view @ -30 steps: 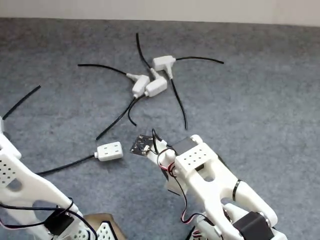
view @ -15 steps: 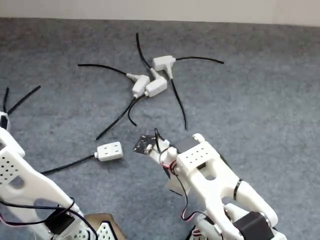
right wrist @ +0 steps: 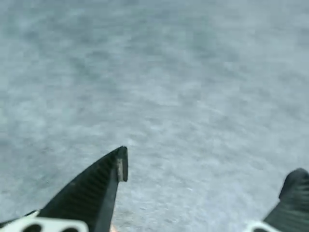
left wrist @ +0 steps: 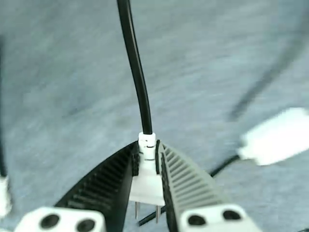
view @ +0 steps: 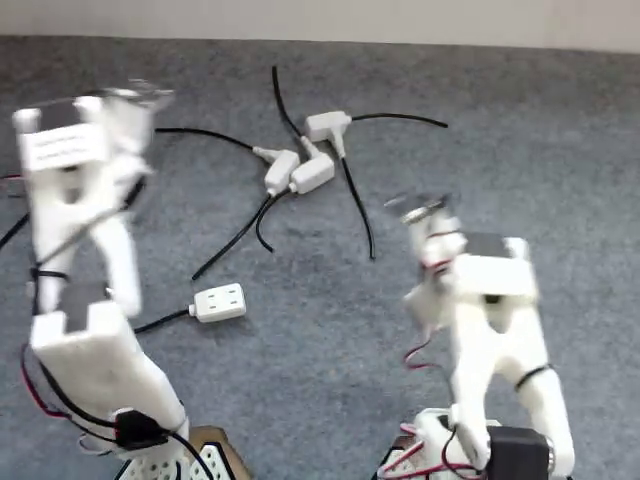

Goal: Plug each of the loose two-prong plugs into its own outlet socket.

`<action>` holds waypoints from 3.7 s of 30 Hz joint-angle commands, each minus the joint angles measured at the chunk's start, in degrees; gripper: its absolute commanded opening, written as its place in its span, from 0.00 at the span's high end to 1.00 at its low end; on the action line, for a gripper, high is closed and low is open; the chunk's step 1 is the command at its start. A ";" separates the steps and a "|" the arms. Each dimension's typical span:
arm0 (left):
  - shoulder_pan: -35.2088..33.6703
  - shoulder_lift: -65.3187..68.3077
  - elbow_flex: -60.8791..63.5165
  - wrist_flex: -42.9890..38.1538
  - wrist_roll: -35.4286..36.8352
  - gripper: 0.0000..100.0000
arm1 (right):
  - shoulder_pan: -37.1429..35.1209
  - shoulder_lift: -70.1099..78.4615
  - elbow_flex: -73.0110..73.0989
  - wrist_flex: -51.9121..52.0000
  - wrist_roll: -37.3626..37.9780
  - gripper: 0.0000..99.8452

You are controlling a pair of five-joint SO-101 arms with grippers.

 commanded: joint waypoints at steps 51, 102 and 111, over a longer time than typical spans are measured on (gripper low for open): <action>-1.71 -34.59 36.35 -16.70 10.64 0.79 | -32.22 -1.01 -5.23 11.82 33.58 0.54; -37.58 -32.84 44.26 -32.44 -4.40 0.79 | -57.98 17.98 3.30 -20.44 23.12 0.70; -38.11 -32.84 44.26 -32.18 -6.51 0.79 | -51.82 17.89 4.53 -21.49 23.12 0.70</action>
